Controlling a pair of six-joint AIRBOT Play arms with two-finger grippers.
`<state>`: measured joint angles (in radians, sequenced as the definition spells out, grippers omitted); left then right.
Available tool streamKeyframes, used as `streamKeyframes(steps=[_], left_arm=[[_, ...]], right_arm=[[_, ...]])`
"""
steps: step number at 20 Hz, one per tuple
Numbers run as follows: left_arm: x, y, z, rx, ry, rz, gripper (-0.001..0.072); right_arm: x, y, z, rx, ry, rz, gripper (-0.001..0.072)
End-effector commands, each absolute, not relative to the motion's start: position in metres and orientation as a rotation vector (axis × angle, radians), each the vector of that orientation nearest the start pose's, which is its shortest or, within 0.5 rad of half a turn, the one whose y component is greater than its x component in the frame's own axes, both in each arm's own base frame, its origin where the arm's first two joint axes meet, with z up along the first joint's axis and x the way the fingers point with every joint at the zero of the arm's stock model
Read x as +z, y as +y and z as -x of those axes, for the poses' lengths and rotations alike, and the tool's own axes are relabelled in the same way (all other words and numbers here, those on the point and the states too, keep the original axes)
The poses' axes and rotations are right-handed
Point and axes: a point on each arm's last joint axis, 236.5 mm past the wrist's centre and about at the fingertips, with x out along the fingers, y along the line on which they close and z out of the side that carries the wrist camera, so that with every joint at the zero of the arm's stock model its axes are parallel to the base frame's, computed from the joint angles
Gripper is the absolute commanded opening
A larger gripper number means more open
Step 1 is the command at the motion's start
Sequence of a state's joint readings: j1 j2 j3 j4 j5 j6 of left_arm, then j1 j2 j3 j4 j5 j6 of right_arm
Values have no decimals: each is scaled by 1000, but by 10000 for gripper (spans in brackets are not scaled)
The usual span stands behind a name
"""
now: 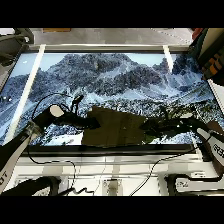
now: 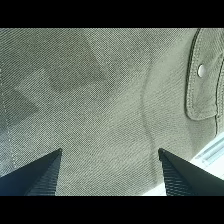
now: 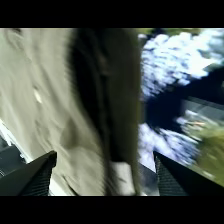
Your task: Fold the clothes and pants, and hang the long-sleeved shirts on hangers.
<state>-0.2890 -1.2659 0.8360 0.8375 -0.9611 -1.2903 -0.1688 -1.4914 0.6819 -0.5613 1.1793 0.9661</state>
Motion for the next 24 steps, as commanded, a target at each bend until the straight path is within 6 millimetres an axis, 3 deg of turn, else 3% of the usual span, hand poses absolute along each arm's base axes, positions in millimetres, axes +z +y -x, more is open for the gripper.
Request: streamKeyframes(steps=[1, 4, 9, 10, 11, 13, 14, 15, 16, 17, 20, 21, 24], left_arm=[[-39, -224, -298, -626, 1341, 345, 692], [-39, -224, -298, -626, 1341, 345, 692], [-39, -224, -298, -626, 1341, 345, 692], [-39, -224, -298, -626, 1341, 345, 691], [-39, -224, -298, -626, 1341, 345, 690], [-39, -223, -299, -624, 1337, 345, 665], [-39, -223, -299, -624, 1336, 346, 535], [-39, -223, -299, -624, 1336, 345, 331], [-38, -223, -300, -625, 1334, 344, 77], [-36, -224, -301, -643, 1320, 323, 9], [-10, -219, -315, -691, 1218, 235, 8], [4, -212, -324, -681, 1167, 195, 7], [71, -186, -347, -639, 965, 99, 8]], right_arm=[[-114, 152, -302, 490, 1445, -811, 680], [-121, 164, -306, 440, 1445, -799, 664], [-114, 184, -306, 544, 1448, -628, 598], [-111, 183, -310, 555, 1439, -591, 545], [-107, 183, -318, 560, 1420, -576, 405], [-96, 183, -336, 565, 1370, -561, 60], [-89, 183, -345, 572, 1346, -547, 47], [-82, 182, -353, 584, 1325, -522, 47], [-73, 182, -361, 602, 1306, -489, 47], [-62, 179, -368, 621, 1293, -456, 46], [-21, 144, -389, 597, 1256, -382, 46], [-6, 122, -395, 550, 1240, -362, 46], [39, 28, -407, 305, 1152, -353, 46]])
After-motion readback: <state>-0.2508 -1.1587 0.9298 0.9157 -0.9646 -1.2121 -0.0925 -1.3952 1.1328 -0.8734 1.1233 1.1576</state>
